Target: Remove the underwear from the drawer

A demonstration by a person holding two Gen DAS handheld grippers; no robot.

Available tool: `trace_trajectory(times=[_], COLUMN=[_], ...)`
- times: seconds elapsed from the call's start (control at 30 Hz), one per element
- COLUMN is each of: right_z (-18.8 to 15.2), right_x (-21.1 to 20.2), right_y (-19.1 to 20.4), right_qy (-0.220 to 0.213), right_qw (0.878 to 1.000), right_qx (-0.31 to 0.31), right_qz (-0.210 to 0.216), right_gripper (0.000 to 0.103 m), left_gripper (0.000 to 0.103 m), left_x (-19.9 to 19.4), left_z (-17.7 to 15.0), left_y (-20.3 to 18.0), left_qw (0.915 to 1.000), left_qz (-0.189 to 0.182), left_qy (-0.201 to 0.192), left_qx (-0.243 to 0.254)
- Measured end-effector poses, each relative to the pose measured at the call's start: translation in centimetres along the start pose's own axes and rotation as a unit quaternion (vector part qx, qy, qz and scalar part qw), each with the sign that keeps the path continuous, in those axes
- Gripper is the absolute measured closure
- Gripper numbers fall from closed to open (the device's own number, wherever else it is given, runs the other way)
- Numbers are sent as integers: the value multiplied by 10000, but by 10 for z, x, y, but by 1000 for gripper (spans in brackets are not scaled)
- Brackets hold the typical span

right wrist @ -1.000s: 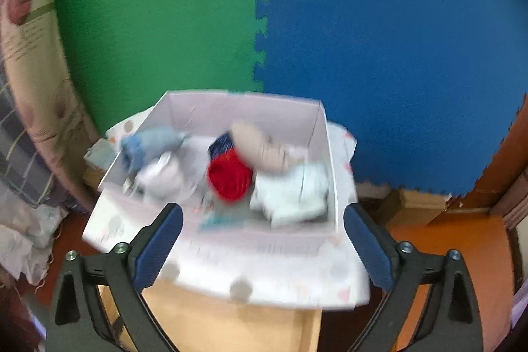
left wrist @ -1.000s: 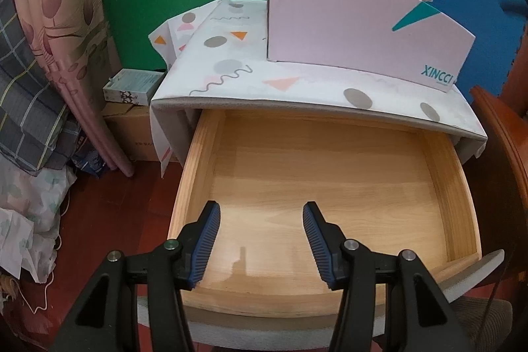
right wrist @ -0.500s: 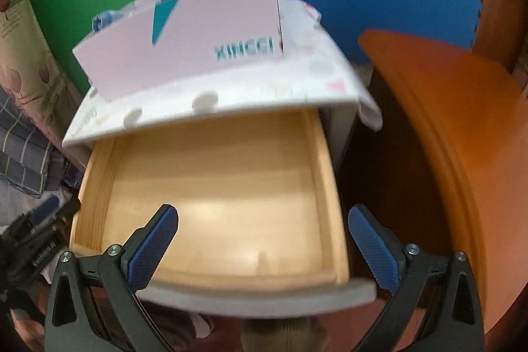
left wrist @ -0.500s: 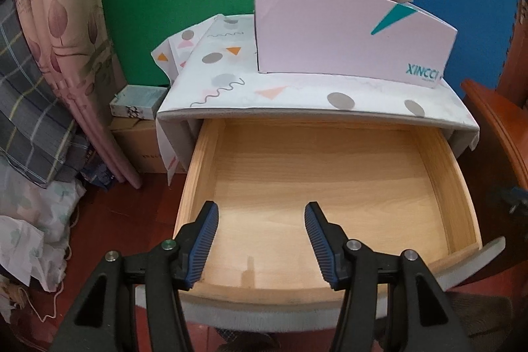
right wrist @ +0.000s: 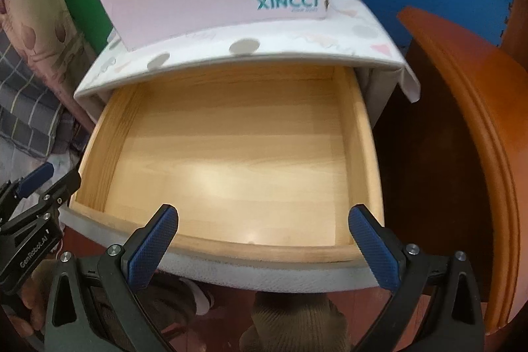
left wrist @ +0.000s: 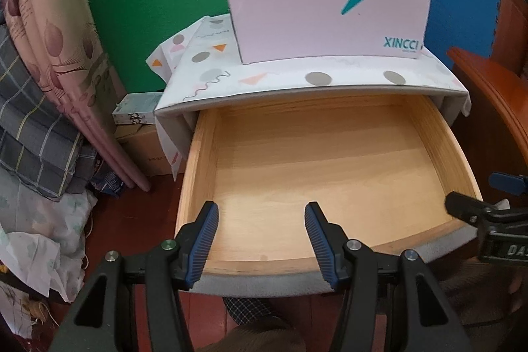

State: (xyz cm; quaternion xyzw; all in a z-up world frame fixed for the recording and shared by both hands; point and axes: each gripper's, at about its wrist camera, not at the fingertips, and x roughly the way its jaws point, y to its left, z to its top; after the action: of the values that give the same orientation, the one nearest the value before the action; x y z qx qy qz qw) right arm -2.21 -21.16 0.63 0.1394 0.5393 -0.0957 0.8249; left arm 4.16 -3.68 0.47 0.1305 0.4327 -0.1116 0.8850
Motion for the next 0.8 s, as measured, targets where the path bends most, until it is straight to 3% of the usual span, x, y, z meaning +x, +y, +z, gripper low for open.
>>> trace_trajectory(times=[0.8], right_z=[0], right_x=[9], right_y=[-1], right_qy=[217], right_qw=[9997], right_qx=[-49], right_qz=[-70], right_gripper=[1], left_gripper=[47], left_x=[8], left_z=[-4], left_y=[2], left_qw=[9997], left_qz=[-102], left_qy=[190], left_qx=[-107])
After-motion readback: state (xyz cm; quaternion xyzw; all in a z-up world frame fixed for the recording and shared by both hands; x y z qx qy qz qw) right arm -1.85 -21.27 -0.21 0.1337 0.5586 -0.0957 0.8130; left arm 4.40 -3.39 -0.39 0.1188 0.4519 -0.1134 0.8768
